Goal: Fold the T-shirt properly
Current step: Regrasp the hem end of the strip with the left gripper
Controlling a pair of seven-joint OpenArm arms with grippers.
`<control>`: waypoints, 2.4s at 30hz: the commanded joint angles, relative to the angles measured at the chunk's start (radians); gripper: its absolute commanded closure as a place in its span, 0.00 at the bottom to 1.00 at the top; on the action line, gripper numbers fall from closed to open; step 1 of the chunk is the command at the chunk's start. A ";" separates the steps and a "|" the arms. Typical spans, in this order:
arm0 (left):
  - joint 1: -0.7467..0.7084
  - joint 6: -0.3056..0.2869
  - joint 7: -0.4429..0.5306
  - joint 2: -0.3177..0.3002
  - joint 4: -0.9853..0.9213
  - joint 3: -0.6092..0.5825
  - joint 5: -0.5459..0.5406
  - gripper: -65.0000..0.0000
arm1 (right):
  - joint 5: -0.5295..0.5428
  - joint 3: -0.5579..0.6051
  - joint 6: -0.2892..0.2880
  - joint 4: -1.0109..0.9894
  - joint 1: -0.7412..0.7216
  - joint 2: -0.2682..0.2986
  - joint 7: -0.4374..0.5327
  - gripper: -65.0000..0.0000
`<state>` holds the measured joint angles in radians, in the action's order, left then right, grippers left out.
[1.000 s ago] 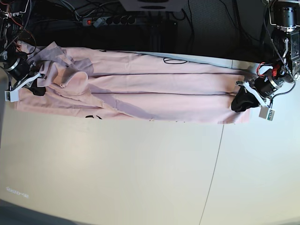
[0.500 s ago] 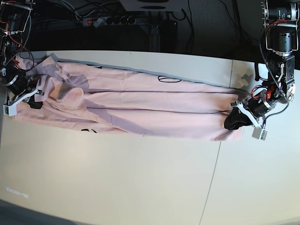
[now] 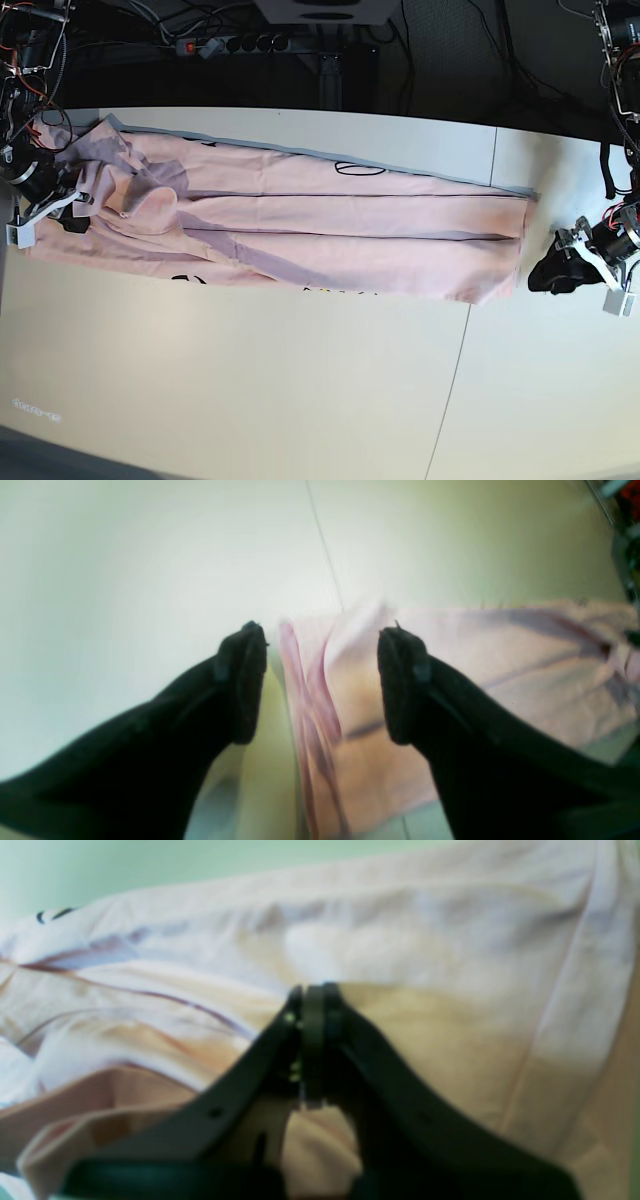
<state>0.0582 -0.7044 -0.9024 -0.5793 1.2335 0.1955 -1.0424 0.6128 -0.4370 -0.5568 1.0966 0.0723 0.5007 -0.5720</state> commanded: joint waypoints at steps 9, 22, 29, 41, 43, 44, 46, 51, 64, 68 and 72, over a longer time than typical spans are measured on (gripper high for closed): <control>-0.032 0.006 0.003 -0.016 0.006 -0.001 -0.038 0.39 | -0.056 0.001 -0.046 -0.009 0.006 0.000 -0.084 1.00; -0.039 0.006 0.008 0.016 -0.094 -0.001 -0.027 0.35 | -0.055 0.001 -0.046 -0.009 0.006 0.000 -0.087 1.00; -0.039 0.006 0.005 0.017 -0.094 -0.011 -0.028 0.35 | -0.055 0.001 -0.046 -0.009 0.006 0.000 -0.088 1.00; -0.022 0.006 -0.002 0.020 -0.094 -0.121 -0.076 0.35 | -0.051 0.001 -0.046 -0.009 0.006 0.000 -0.107 1.00; -0.022 0.006 -0.004 0.020 -0.094 -0.124 -0.076 0.35 | -0.044 0.001 -0.046 -0.009 0.006 0.000 -0.109 1.00; -0.022 0.006 -0.006 0.021 -0.094 -0.126 -0.076 0.35 | -0.044 0.001 -0.046 -0.009 0.006 0.000 -0.109 1.00; -0.022 0.006 -0.012 0.029 -0.094 -0.132 -0.075 0.35 | -0.044 0.001 -0.046 -0.009 0.006 0.000 -0.109 1.00; -0.022 0.006 -0.015 0.073 -0.094 -0.132 -0.037 0.35 | -0.044 0.001 -0.046 -0.009 0.006 0.000 -0.109 1.00; 0.014 0.006 0.090 0.100 -0.094 -0.132 0.027 1.00 | -0.044 0.001 -0.046 -0.009 0.006 0.000 -0.109 1.00; 0.037 0.006 0.108 0.100 -0.094 -0.132 0.085 1.00 | 0.000 0.001 -0.046 -0.008 0.006 0.001 -0.114 1.00; 0.053 0.006 0.108 0.100 -0.094 -0.132 0.090 1.00 | 0.060 0.001 -0.046 0.004 0.006 0.006 -0.115 1.00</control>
<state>0.0872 -0.7040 -0.8146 -0.4625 1.1286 0.0578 -0.9363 0.7055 -0.4374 -0.5568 1.0988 0.0715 0.4934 -0.6231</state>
